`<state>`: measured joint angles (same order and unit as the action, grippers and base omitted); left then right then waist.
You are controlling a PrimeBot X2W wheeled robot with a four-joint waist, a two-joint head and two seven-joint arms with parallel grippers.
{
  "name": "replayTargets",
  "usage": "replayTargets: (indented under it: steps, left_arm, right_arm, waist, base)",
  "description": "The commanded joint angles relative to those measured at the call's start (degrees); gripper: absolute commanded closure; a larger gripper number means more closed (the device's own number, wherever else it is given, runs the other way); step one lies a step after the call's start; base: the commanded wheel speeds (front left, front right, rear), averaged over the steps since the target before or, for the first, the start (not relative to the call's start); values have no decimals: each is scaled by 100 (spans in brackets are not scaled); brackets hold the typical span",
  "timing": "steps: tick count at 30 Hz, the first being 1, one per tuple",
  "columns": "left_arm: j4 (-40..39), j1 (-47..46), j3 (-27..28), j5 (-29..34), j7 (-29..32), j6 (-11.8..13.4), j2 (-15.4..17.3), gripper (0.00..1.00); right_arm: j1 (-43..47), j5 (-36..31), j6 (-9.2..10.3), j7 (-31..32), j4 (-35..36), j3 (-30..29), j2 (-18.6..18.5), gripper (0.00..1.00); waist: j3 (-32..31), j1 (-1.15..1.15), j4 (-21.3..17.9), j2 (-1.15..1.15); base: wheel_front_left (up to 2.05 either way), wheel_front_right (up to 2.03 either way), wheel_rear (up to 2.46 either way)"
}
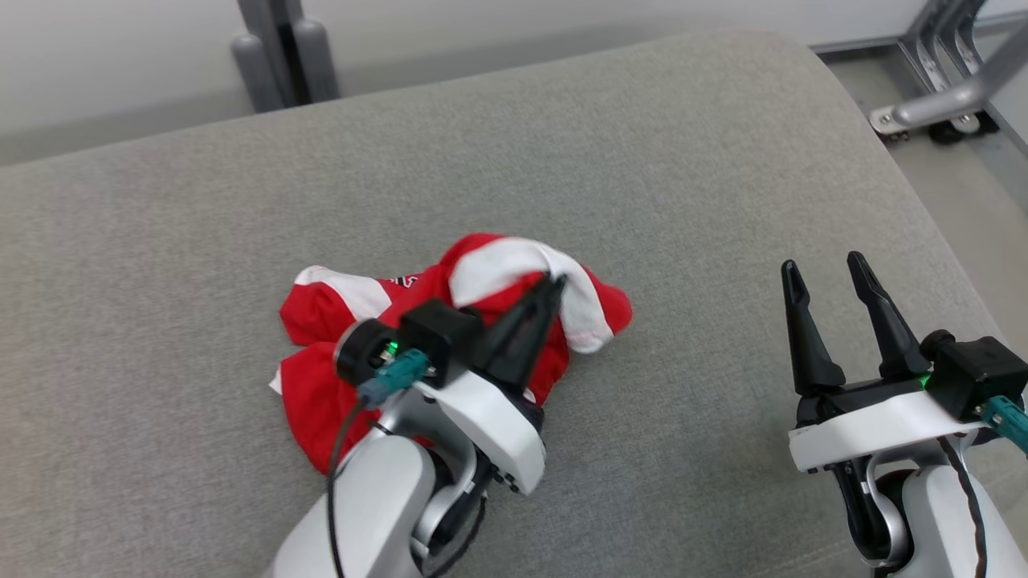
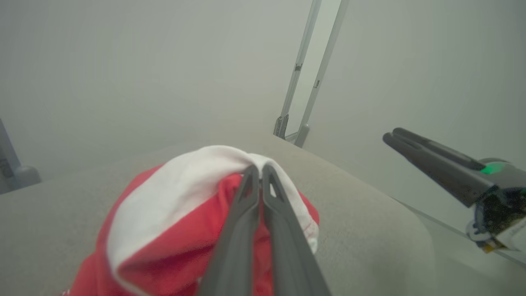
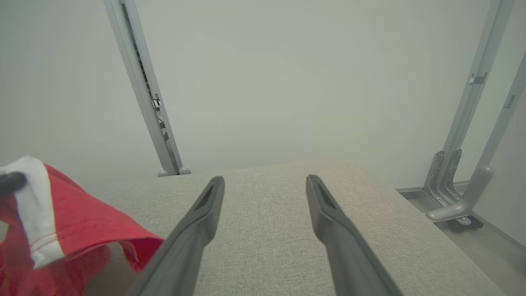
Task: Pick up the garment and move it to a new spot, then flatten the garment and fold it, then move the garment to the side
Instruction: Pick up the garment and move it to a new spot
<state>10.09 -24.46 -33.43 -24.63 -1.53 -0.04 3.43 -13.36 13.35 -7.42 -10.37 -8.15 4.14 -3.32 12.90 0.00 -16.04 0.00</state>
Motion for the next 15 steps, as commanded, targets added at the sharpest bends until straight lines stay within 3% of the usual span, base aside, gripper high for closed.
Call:
replayTargets:
  steps: [1, 6, 7, 8, 9, 15]
  left_arm:
    - [170, -112, -105, -72, 6, -92, 18, 100]
    - [925, -262, -726, -187, -43, -305, -31, 100]
    - [1023, -263, -855, -234, -62, -335, -39, 77]
    - [1036, -259, -1027, -304, -113, -372, -44, 30]
    - [1028, -271, -1177, -357, -169, -388, -45, 0]
    - [902, -168, -1801, -469, -408, -383, -37, 0]
  right_arm:
    - [27, 32, -13, -44, -17, -35, 6, 0]
    - [41, 43, -13, -105, -79, -106, 13, 0]
    - [27, 60, -13, -103, -92, -107, 17, 0]
    - [13, 72, -13, -114, -109, -126, 15, 0]
    - [-3, 76, -13, -125, -115, -128, 18, 0]
    - [-10, 8, -13, -144, -152, -228, 8, 0]
  waist:
    - [201, 0, -185, 0]
    - [271, 0, -95, 0]
    - [268, 0, -47, 0]
    - [259, 0, 17, 0]
    - [246, 0, 80, 0]
    - [57, 0, 584, 0]
  base:
    - [0, 0, 0]
    - [0, 0, 0]
    - [0, 0, 0]
    - [0, 0, 0]
    - [0, 0, 0]
    - [0, 0, 0]
